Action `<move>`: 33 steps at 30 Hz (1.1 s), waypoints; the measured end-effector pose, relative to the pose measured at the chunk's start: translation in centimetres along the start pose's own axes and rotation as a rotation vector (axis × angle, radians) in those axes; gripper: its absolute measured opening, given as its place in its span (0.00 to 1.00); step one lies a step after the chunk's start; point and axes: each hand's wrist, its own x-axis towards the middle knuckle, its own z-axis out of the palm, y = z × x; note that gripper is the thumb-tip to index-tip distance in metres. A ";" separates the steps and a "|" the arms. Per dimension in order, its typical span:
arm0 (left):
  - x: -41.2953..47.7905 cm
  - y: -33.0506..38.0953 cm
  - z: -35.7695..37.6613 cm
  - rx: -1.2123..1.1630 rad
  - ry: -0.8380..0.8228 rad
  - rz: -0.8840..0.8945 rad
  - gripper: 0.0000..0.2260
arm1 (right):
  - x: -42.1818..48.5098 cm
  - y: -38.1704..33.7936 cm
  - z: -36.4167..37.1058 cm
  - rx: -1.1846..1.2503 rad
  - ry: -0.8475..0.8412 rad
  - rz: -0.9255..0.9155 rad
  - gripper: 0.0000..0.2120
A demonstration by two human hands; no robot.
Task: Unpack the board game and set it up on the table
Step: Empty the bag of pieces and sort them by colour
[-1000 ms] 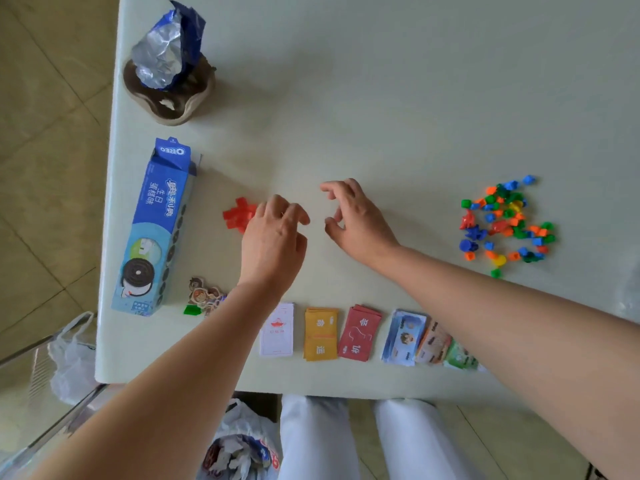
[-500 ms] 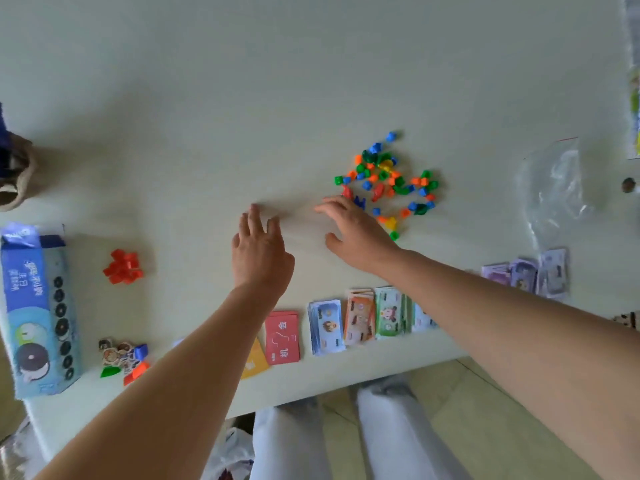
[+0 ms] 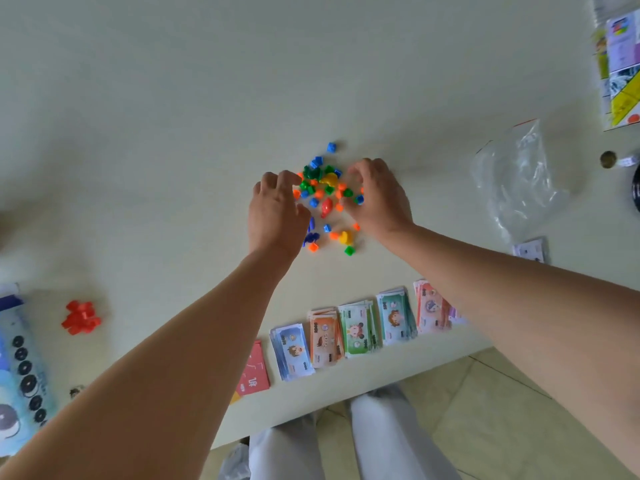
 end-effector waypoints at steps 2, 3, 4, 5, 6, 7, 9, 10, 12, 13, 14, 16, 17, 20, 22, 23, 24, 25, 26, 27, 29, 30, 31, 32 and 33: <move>1.1 0.4 0.3 0.050 -0.020 -0.024 0.20 | 0.6 -0.3 0.5 -0.091 -0.030 -0.050 0.21; 1.7 0.6 0.5 0.066 -0.034 -0.037 0.21 | 0.9 -0.4 0.8 -0.121 -0.030 -0.073 0.21; 2.0 0.7 0.7 0.074 -0.046 -0.047 0.21 | 1.2 -0.6 1.0 -0.139 -0.022 -0.090 0.20; 2.4 0.8 0.9 0.076 -0.056 -0.058 0.21 | 1.4 -0.6 1.1 -0.148 -0.011 -0.098 0.18; 2.6 0.8 1.1 0.072 -0.060 -0.067 0.21 | 1.5 -0.7 1.1 -0.150 -0.003 -0.105 0.17; 2.8 0.9 1.3 0.070 -0.057 -0.076 0.21 | 1.7 -0.6 1.2 -0.146 -0.004 -0.108 0.15; 3.1 0.8 1.6 0.065 -0.034 -0.087 0.21 | 2.0 -0.5 1.0 -0.148 -0.023 -0.124 0.14; 3.2 0.7 1.7 0.064 -0.018 -0.089 0.20 | 2.0 -0.5 0.9 -0.150 -0.033 -0.132 0.13; 3.4 0.4 1.7 0.060 0.001 -0.086 0.19 | 2.1 -0.3 0.9 -0.114 -0.045 -0.131 0.11; 3.4 0.3 1.7 0.052 0.003 -0.080 0.18 | 2.2 -0.1 0.8 -0.071 -0.040 -0.120 0.10; 3.5 0.1 1.7 0.039 0.002 -0.075 0.18 | 2.3 0.0 0.7 -0.008 -0.031 -0.099 0.10; 3.4 -0.1 1.4 0.002 -0.005 -0.069 0.17 | 2.4 0.3 0.4 0.184 -0.024 -0.023 0.08; 3.4 -0.2 1.2 -0.016 -0.009 -0.065 0.17 | 2.5 0.4 0.1 0.298 -0.026 0.030 0.08; 3.4 -0.6 0.5 -0.121 0.003 -0.106 0.15 | 2.7 0.3 -1.3 0.620 -0.072 0.221 0.03; 3.5 -0.8 0.1 -0.298 0.018 -0.202 0.11 | 2.9 0.1 -2.0 0.836 -0.129 0.369 0.04; 3.6 -1.0 0.0 -0.412 0.026 -0.258 0.10 | 3.0 0.1 -2.3 0.917 -0.158 0.434 0.05; 3.6 -1.1 -0.2 -0.526 0.028 -0.313 0.09 | 3.1 0.1 -2.5 0.988 -0.184 0.481 0.05; 3.6 -1.3 -0.3 -0.621 0.022 -0.361 0.08 | 3.1 0.1 -2.6 1.061 -0.208 0.518 0.03; 3.6 -1.5 -0.5 -0.687 0.006 -0.390 0.08 | 3.0 0.0 -2.7 1.129 -0.236 0.548 0.03; 3.6 -1.7 -0.5 -0.719 -0.017 -0.397 0.08 | 3.0 0.0 -2.6 1.180 -0.267 0.573 0.03; 3.4 -2.1 -0.5 -0.712 -0.065 -0.369 0.08 | 2.8 0.0 -2.5 1.231 -0.329 0.599 0.06; 3.3 -2.2 -0.5 -0.691 -0.083 -0.345 0.09 | 2.7 0.0 -2.5 1.238 -0.347 0.606 0.09; 3.3 -2.3 -0.5 -0.668 -0.096 -0.319 0.10 | 2.6 0.1 -2.4 1.244 -0.361 0.612 0.11; 3.2 -2.4 -0.5 -0.650 -0.105 -0.301 0.11 | 2.5 0.0 -2.3 1.251 -0.365 0.620 0.11; 3.3 -2.5 -0.5 -0.633 -0.112 -0.289 0.12 | 2.4 0.1 -2.3 1.262 -0.361 0.632 0.12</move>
